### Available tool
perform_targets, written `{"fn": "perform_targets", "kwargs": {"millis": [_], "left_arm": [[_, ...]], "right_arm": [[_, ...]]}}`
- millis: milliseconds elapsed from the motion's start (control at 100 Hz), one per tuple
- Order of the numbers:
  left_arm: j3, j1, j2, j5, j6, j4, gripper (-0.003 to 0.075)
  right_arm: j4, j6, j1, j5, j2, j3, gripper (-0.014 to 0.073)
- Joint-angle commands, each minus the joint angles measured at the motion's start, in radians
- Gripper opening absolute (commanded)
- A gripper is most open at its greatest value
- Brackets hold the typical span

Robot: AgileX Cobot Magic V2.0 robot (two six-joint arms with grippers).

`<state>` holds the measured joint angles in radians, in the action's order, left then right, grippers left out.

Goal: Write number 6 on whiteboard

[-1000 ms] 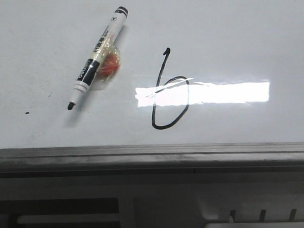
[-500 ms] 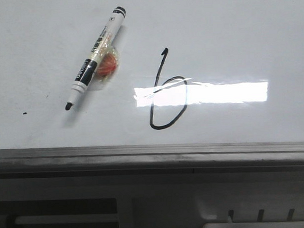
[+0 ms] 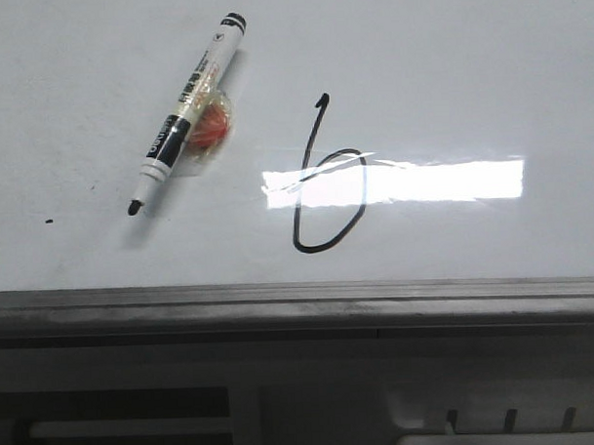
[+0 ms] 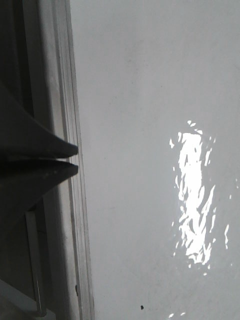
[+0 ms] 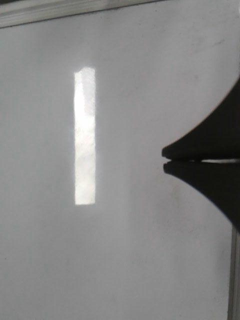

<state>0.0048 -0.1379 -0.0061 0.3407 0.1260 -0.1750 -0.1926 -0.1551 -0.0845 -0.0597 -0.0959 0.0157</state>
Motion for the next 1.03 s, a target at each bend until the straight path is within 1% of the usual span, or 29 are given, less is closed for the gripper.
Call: {"fn": "perform_targets", "kwargs": {"millis": [0, 270, 1020], "left_arm": [[0.043, 0.002, -0.029, -0.042, -0.01, -0.018, -0.0019], [0.043, 0.002, -0.029, -0.042, -0.01, -0.018, -0.0019], [0.043, 0.002, -0.029, -0.042, -0.01, -0.018, -0.0019]], "right_arm": [[-0.013, -0.002, -0.006, 0.032, 0.004, 0.025, -0.0071], [0.007, -0.002, -0.006, -0.246, 0.126, 0.025, -0.0071], [0.009, -0.002, -0.006, -0.24, 0.125, 0.025, -0.0071]]}}
